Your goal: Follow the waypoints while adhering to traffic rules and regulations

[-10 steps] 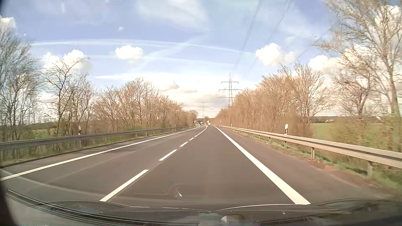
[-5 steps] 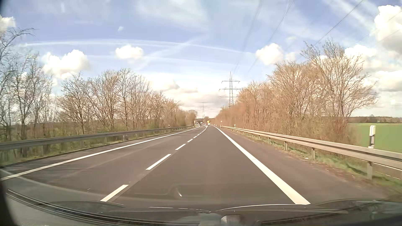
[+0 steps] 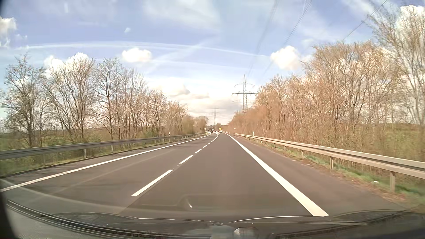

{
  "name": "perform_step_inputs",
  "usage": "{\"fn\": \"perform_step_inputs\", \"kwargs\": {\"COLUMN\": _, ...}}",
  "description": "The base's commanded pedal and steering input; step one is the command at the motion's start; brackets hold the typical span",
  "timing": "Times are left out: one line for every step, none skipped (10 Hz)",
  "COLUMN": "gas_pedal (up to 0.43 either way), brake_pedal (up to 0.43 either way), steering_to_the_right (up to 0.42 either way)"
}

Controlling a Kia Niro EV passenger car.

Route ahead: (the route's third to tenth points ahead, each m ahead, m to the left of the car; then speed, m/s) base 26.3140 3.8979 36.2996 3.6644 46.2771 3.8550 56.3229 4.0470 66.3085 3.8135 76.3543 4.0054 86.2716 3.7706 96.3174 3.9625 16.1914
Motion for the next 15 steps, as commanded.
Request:
{"fn": "perform_step_inputs", "kwargs": {"gas_pedal": 0.087, "brake_pedal": 0.000, "steering_to_the_right": -0.003}}
{"fn": "perform_step_inputs", "kwargs": {"gas_pedal": 0.087, "brake_pedal": 0.000, "steering_to_the_right": -0.003}}
{"fn": "perform_step_inputs", "kwargs": {"gas_pedal": 0.098, "brake_pedal": 0.000, "steering_to_the_right": -0.003}}
{"fn": "perform_step_inputs", "kwargs": {"gas_pedal": 0.098, "brake_pedal": 0.000, "steering_to_the_right": -0.003}}
{"fn": "perform_step_inputs", "kwargs": {"gas_pedal": 0.098, "brake_pedal": 0.000, "steering_to_the_right": -0.003}}
{"fn": "perform_step_inputs", "kwargs": {"gas_pedal": 0.110, "brake_pedal": 0.000, "steering_to_the_right": -0.003}}
{"fn": "perform_step_inputs", "kwargs": {"gas_pedal": 0.110, "brake_pedal": 0.000, "steering_to_the_right": -0.003}}
{"fn": "perform_step_inputs", "kwargs": {"gas_pedal": 0.110, "brake_pedal": 0.000, "steering_to_the_right": -0.003}}
{"fn": "perform_step_inputs", "kwargs": {"gas_pedal": 0.110, "brake_pedal": 0.000, "steering_to_the_right": -0.003}}
{"fn": "perform_step_inputs", "kwargs": {"gas_pedal": 0.110, "brake_pedal": 0.000, "steering_to_the_right": -0.003}}
{"fn": "perform_step_inputs", "kwargs": {"gas_pedal": 0.110, "brake_pedal": 0.000, "steering_to_the_right": -0.003}}
{"fn": "perform_step_inputs", "kwargs": {"gas_pedal": 0.110, "brake_pedal": 0.000, "steering_to_the_right": -0.004}}
{"fn": "perform_step_inputs", "kwargs": {"gas_pedal": 0.110, "brake_pedal": 0.000, "steering_to_the_right": -0.003}}
{"fn": "perform_step_inputs", "kwargs": {"gas_pedal": 0.110, "brake_pedal": 0.000, "steering_to_the_right": -0.003}}
{"fn": "perform_step_inputs", "kwargs": {"gas_pedal": 0.110, "brake_pedal": 0.000, "steering_to_the_right": -0.004}}
